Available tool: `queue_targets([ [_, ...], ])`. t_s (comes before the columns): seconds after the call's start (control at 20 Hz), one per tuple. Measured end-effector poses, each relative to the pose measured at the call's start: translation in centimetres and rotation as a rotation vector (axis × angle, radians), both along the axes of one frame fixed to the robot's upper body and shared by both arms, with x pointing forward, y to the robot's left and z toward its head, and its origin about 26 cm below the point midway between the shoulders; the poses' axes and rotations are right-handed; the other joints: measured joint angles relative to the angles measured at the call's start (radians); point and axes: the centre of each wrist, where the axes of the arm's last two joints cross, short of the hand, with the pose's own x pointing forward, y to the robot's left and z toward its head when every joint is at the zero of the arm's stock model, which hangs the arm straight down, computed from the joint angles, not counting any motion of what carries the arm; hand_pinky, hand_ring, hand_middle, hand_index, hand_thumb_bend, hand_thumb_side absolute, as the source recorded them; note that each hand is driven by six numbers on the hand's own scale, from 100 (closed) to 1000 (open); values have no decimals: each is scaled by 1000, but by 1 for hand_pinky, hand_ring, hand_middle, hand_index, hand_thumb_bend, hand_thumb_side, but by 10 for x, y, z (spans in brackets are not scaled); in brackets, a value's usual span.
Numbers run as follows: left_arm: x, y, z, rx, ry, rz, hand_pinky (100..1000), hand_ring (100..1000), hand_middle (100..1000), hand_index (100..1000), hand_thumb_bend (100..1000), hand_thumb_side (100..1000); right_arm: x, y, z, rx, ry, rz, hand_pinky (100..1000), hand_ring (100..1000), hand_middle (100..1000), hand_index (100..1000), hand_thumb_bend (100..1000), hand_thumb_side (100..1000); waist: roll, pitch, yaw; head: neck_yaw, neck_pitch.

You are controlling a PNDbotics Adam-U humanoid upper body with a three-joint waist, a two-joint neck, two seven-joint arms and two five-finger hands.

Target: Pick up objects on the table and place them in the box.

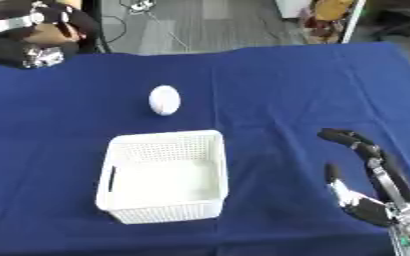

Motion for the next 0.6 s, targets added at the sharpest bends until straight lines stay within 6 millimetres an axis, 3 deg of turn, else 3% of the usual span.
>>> queue_targets([
  [0.6,19,-25,-30,-17,29,-18,705,764,894,916,746,856,0,2,-1,3,1,15,883,880,785,877,110,517,-9,7,-11,0,-1],
])
